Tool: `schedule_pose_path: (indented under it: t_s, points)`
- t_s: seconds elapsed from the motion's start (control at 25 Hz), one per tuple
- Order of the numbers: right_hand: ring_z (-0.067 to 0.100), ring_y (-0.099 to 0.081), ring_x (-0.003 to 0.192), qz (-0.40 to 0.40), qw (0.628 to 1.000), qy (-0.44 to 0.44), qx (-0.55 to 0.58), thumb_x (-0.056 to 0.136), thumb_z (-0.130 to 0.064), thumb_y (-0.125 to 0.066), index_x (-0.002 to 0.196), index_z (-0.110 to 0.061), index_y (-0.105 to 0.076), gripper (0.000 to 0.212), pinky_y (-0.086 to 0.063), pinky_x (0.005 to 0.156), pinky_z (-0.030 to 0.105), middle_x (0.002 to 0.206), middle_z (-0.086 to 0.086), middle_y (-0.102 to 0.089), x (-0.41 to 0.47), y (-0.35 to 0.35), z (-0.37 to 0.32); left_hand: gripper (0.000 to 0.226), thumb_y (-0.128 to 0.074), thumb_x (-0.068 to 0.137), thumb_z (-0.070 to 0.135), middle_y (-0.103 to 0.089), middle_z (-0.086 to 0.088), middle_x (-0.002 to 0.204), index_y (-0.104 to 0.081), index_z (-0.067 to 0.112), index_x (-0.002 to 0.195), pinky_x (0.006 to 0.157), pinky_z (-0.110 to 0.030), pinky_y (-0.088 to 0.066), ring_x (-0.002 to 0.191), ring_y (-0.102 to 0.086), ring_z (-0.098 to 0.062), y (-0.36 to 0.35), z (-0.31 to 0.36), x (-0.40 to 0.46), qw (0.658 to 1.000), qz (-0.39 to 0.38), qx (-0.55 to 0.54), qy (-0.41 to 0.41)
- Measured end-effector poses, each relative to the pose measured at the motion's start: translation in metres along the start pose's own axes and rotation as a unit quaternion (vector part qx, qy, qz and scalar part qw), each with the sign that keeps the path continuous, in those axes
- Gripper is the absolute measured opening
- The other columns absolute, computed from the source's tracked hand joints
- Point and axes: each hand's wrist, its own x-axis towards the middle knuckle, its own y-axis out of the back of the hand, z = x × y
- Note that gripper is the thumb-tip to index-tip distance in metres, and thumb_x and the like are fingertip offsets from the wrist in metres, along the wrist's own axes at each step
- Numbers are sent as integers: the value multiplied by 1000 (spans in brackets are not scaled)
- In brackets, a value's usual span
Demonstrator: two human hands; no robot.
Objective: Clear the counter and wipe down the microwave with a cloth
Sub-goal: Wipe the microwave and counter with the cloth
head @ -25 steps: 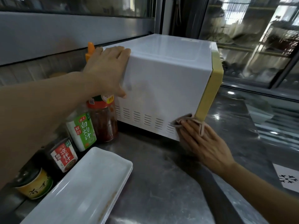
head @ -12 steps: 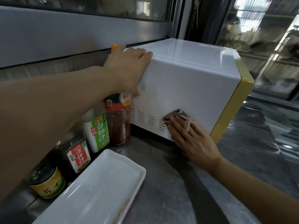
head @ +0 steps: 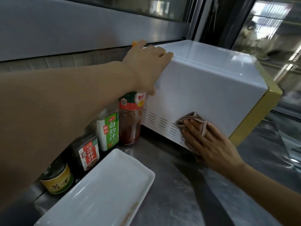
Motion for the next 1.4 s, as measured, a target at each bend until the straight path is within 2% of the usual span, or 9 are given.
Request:
schedule_pose_path:
  t_s: [0.08, 0.28, 0.4, 0.48, 0.72, 1.0, 1.08, 1.28, 1.4]
  points:
    - [31, -25, 142, 9, 1000, 19, -13, 92, -24, -26, 144, -9, -32, 55, -12, 117, 47, 152, 13, -29, 44, 2, -16, 109, -77, 66, 47, -29, -8, 151, -14, 13, 148, 113, -46, -16, 135, -33, -28, -1, 1, 0, 1000, -2, 8, 1]
    - [33, 5, 146, -37, 993, 99, -56, 98, -30, -29, 150, -9, -6, 61, 20, 109, 46, 158, 15, 2, 113, 0, -39, 108, -76, 66, 46, -30, -9, 150, -14, 13, 148, 112, -46, -17, 134, -34, -28, 0, 3, -1, 1000, -7, 2, 2]
    - [32, -18, 144, -32, 995, 76, -46, 92, -30, -39, 147, -10, -28, 59, -2, 116, 47, 155, 14, -21, 77, 8, -18, 108, -76, 66, 48, -30, -8, 150, -14, 13, 148, 112, -47, -17, 135, -34, -27, 2, 2, 0, 1000, -10, 7, 7]
    - [32, -19, 143, -22, 996, 84, -27, 91, -27, -39, 146, -11, -29, 58, -7, 116, 47, 154, 14, -21, 62, 11, -8, 107, -76, 67, 48, -32, -8, 149, -15, 13, 148, 112, -47, -17, 134, -35, -27, 3, 1, 0, 1000, -11, 10, 9]
    - [35, 12, 144, -67, 986, 140, -52, 93, -38, -40, 150, -10, -2, 75, 23, 108, 45, 158, 15, 6, 129, -1, -40, 105, -76, 68, 45, -31, -11, 149, -15, 13, 148, 115, -49, -9, 135, -33, -29, -1, 3, 2, 1000, -11, 12, 14]
    - [34, -46, 130, -57, 985, 165, -2, 84, -27, -38, 132, -7, -53, 54, -19, 115, 47, 138, 15, -51, 59, -4, -18, 110, -76, 69, 45, -25, -11, 152, -9, 11, 149, 116, -49, -6, 138, -29, -27, 3, 6, 1, 999, -29, 19, 21]
    - [32, -45, 131, -48, 987, 151, 8, 87, -27, -38, 131, -10, -54, 51, -20, 113, 46, 139, 13, -50, 76, -3, -27, 110, -76, 69, 44, -23, -10, 153, -7, 12, 149, 116, -48, -5, 139, -27, -27, 0, 8, 0, 999, -25, 14, 23]
    - [34, -7, 146, -98, 980, 170, 28, 97, -14, -36, 146, -9, -27, 49, 17, 109, 45, 158, 12, -14, 117, -16, -59, 112, -76, 69, 45, -19, -9, 155, -5, 12, 150, 116, -48, -4, 141, -24, -26, 0, 9, -2, 999, -30, -1, 33]
    - [31, -33, 138, -97, 981, 164, 37, 87, -16, -56, 131, -15, -54, 44, -4, 113, 45, 148, 9, -40, 79, -9, -44, 111, -76, 69, 45, -21, -8, 154, -7, 12, 149, 116, -48, -5, 141, -26, -26, 3, 10, -2, 999, -32, -9, 36]
